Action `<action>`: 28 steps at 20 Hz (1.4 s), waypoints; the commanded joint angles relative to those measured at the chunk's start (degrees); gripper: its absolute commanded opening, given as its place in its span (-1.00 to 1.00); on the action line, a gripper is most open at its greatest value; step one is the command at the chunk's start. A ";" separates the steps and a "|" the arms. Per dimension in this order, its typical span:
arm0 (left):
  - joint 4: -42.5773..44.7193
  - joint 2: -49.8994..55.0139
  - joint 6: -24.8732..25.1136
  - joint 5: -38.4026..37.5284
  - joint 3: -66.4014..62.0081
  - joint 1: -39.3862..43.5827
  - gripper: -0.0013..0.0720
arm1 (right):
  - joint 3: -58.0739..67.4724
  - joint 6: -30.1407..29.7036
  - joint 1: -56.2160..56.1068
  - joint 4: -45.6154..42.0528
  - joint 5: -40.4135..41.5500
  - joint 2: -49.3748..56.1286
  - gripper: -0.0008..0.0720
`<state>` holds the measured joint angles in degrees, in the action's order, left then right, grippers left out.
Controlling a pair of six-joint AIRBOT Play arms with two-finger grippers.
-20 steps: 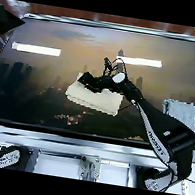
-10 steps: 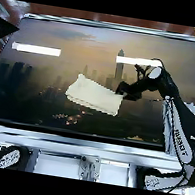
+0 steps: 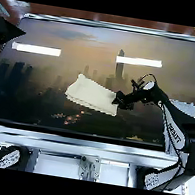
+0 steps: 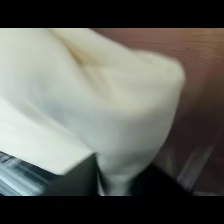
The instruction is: Fold the shirts.
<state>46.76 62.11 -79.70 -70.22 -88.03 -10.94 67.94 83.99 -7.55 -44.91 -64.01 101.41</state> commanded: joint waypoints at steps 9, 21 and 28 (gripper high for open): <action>-0.31 -0.09 -2.08 1.03 0.04 2.29 -0.87 | 15.67 -5.92 23.02 6.27 -5.66 -19.74 -0.81; -0.72 -4.17 -2.08 -2.51 0.02 6.03 -0.87 | 20.13 -1.86 57.59 -21.31 -14.60 -29.42 -0.80; -0.63 -6.62 -2.67 -2.43 0.02 6.01 -0.87 | 14.53 -1.14 61.48 -27.50 -26.45 -29.38 -0.80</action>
<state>46.04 56.05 -82.19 -72.62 -87.99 -4.97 84.84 82.30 52.56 -68.66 -85.25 72.34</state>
